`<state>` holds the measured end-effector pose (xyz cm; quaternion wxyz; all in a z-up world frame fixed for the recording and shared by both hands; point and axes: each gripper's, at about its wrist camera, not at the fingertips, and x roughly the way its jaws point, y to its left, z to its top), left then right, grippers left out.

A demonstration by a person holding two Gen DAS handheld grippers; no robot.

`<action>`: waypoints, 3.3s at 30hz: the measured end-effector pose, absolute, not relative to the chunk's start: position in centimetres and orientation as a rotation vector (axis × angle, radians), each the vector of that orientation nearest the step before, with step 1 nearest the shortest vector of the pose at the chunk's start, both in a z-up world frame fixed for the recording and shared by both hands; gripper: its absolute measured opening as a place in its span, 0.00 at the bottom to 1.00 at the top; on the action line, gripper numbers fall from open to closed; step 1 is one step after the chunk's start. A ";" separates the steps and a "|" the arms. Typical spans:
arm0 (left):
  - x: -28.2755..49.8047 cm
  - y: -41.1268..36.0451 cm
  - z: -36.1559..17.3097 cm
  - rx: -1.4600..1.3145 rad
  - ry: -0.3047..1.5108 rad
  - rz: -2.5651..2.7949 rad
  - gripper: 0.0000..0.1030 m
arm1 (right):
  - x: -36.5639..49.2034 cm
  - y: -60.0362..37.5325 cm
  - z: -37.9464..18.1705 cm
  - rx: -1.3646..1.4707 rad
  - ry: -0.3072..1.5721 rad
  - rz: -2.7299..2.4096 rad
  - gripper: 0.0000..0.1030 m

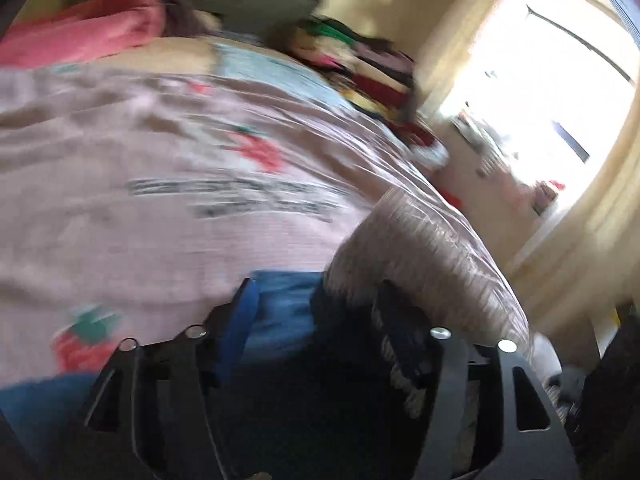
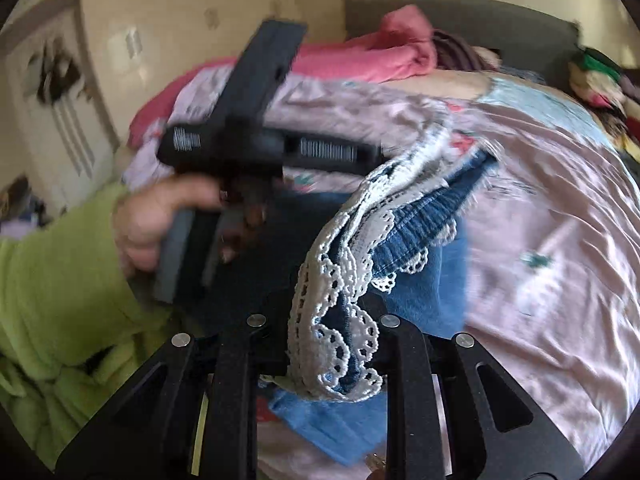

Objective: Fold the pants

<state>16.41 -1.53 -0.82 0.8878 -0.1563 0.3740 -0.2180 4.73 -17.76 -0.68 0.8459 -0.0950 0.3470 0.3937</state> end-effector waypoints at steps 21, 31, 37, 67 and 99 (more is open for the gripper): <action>11.9 5.5 -3.1 -0.563 0.833 -0.408 0.83 | 7.6 -20.4 0.2 -0.159 0.721 0.727 0.60; 15.0 3.2 -4.7 -0.553 0.912 -0.367 0.37 | 19.0 -24.1 -3.0 0.120 0.911 0.596 0.61; 15.8 1.3 -2.3 -0.489 0.875 -0.400 0.17 | 21.9 -22.7 -6.0 0.207 1.003 0.762 0.15; 7.9 3.7 1.1 -0.372 0.767 -0.278 0.66 | 13.2 -26.9 -1.3 0.131 0.783 0.528 0.85; 3.1 0.2 -5.3 -0.357 1.016 -0.276 0.67 | 3.8 -22.0 -2.7 -0.174 0.786 0.780 0.84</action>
